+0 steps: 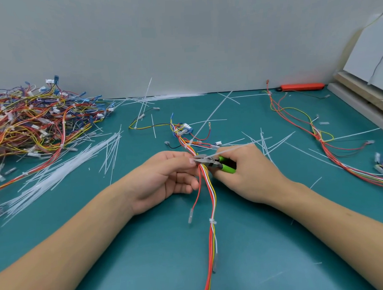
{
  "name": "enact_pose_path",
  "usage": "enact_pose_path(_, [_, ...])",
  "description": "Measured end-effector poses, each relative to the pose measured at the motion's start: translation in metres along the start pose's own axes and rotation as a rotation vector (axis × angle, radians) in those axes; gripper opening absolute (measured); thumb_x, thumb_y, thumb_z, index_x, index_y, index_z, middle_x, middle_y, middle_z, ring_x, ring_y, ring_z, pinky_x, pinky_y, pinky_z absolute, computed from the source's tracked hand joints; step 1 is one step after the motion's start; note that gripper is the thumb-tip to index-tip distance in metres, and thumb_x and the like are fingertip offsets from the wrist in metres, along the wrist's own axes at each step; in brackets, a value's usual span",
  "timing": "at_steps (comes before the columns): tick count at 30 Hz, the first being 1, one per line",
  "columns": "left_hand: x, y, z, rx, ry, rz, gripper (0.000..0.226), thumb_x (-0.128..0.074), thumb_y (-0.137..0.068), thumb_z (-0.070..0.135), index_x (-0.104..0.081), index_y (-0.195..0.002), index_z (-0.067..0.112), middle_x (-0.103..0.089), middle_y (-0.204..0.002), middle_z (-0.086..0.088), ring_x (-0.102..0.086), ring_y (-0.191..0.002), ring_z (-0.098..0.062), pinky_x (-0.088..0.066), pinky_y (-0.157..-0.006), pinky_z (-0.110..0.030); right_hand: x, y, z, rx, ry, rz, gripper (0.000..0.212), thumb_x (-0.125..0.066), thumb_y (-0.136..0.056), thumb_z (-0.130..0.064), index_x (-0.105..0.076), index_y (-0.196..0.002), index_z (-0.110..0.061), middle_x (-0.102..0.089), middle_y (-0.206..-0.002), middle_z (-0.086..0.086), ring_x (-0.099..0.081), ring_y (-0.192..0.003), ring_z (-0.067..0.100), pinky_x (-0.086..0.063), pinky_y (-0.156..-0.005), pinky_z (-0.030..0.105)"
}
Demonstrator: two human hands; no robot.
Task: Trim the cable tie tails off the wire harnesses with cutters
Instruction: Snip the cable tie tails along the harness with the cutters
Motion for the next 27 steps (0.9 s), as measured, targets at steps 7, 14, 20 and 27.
enact_pose_path(7, [0.001, -0.001, 0.0, 0.0, 0.002, 0.008, 0.019, -0.063, -0.09, 0.019, -0.067, -0.101, 0.004, -0.072, -0.089, -0.014, -0.065, -0.061, -0.016, -0.055, -0.059, -0.024, 0.0, 0.0, 0.001, -0.003, 0.006, 0.005, 0.023, -0.055, -0.084, -0.034, -0.071, -0.081, -0.017, -0.061, -0.071, -0.002, -0.054, -0.072, 0.02, -0.049, -0.07, 0.042])
enact_pose_path(14, [-0.002, 0.001, 0.0, -0.012, -0.018, -0.009, 0.015, -0.063, -0.094, 0.02, -0.075, -0.095, 0.011, -0.073, -0.089, -0.011, -0.066, -0.062, -0.015, -0.055, -0.059, -0.023, 0.001, 0.0, -0.003, 0.014, 0.002, 0.017, 0.035, -0.05, -0.084, -0.048, -0.068, -0.078, -0.019, -0.06, -0.07, -0.004, -0.054, -0.072, 0.019, -0.048, -0.069, 0.04])
enact_pose_path(20, [-0.004, 0.001, 0.001, -0.006, -0.031, -0.009, 0.015, -0.065, -0.093, 0.023, -0.072, -0.089, 0.011, -0.07, -0.083, -0.008, -0.064, -0.059, -0.017, -0.053, -0.057, -0.023, 0.002, 0.002, 0.003, -0.039, 0.058, 0.054, 0.045, -0.049, -0.086, -0.055, -0.059, -0.07, -0.015, -0.048, -0.058, 0.001, -0.044, -0.06, 0.022, -0.044, -0.058, 0.043])
enact_pose_path(27, [-0.004, 0.003, 0.002, -0.01, -0.018, 0.006, 0.015, -0.066, -0.093, 0.024, -0.072, -0.087, 0.011, -0.069, -0.082, -0.008, -0.065, -0.06, -0.017, -0.052, -0.057, -0.022, 0.002, 0.001, 0.01, -0.064, 0.127, 0.068, 0.047, -0.058, -0.09, -0.049, -0.047, -0.065, -0.011, -0.041, -0.052, 0.004, -0.04, -0.058, 0.029, -0.044, -0.054, 0.046])
Point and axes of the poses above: each hand's wrist, its own y-axis away from the middle knuckle, its own x-axis out of the back of the hand, z = x × y, the point moved 9 cm from there along -y, towards the middle knuckle
